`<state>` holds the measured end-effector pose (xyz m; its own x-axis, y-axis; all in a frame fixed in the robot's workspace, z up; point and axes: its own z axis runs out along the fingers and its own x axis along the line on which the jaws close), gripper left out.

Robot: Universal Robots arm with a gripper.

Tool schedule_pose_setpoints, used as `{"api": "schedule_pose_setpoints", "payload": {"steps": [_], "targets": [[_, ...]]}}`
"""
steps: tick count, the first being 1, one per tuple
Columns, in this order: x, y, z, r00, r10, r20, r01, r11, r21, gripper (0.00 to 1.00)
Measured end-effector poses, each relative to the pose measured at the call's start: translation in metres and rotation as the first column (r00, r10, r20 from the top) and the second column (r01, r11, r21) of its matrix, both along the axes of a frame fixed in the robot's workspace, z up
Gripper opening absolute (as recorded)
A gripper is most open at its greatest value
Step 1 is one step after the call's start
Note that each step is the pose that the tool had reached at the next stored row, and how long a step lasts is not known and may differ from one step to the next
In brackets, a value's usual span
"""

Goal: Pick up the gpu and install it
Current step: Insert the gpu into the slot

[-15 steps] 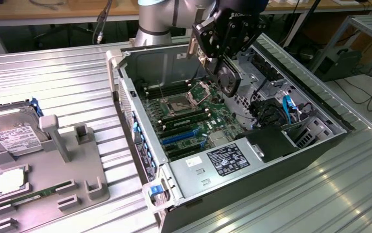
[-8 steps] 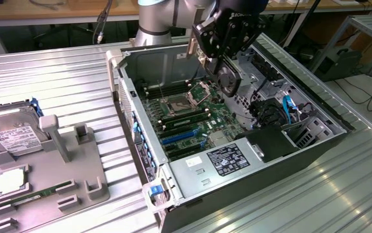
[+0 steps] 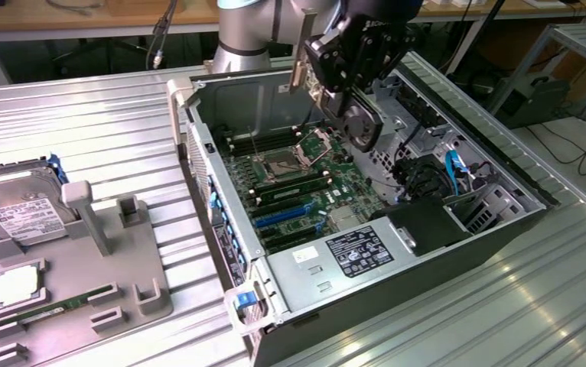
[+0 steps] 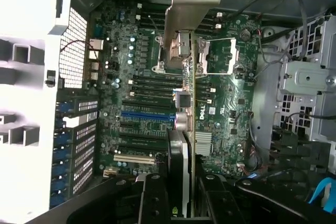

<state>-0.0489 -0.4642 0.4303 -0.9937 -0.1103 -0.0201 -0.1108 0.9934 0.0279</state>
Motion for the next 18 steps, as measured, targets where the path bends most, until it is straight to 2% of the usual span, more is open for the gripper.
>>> {"api": "schedule_pose_setpoints", "payload": {"steps": [3, 12, 18], "targets": [[0.0, 0.0, 0.0, 0.9982, 0.06, 0.0, -0.06, 0.9982, 0.0, 0.28], [0.0, -0.0001, 0.0, 0.9918, 0.128, 0.0, -0.128, 0.9918, 0.0, 0.28], [-0.0001, -0.0001, 0.0, 0.983, 0.184, 0.0, -0.184, 0.983, -0.0001, 0.28]]}}
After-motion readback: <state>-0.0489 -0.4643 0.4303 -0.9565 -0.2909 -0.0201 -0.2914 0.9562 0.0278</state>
